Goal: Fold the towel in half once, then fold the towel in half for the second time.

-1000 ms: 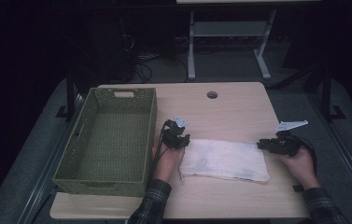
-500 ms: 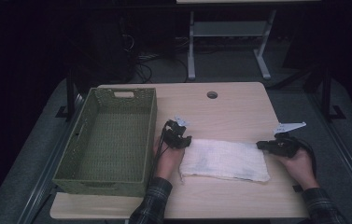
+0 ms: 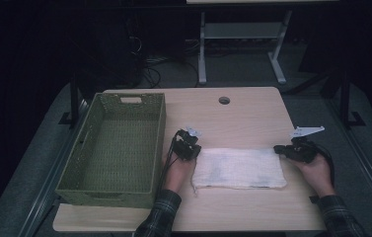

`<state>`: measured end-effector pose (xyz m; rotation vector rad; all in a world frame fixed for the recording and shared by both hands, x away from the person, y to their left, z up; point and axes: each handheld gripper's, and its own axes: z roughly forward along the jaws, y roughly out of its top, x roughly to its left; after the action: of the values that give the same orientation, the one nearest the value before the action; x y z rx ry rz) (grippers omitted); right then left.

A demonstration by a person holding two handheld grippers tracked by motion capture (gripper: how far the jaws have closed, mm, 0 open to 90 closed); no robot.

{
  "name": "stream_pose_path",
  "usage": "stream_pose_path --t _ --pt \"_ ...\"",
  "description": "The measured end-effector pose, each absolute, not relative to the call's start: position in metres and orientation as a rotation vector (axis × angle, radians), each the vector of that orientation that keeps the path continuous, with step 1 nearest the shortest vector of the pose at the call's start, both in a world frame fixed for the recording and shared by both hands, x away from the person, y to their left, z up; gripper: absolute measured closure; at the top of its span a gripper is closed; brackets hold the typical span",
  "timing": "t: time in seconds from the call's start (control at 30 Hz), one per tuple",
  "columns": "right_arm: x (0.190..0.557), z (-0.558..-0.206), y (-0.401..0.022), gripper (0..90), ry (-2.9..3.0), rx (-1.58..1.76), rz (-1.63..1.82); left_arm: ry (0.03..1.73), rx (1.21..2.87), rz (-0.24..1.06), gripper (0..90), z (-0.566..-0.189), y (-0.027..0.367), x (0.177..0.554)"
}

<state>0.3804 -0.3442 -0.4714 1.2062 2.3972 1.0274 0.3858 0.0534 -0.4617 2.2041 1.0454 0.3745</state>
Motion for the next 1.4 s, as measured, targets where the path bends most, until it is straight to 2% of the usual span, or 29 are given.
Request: stream_pose_path --t 0.43,0.87,1.4 --pt "0.371 -0.458 -0.351 87.2 2.327 1.212 1.088 1.014 2.063 0.381 86.2 -0.451 0.065 0.361" --pt "0.359 -0.455 -0.359 87.3 2.299 1.229 1.214 0.919 2.052 0.461 86.1 -0.441 0.067 0.343" --pt "0.326 -0.447 -0.362 87.4 2.321 1.162 1.227 0.918 2.042 0.417 86.5 -0.432 0.072 0.319"
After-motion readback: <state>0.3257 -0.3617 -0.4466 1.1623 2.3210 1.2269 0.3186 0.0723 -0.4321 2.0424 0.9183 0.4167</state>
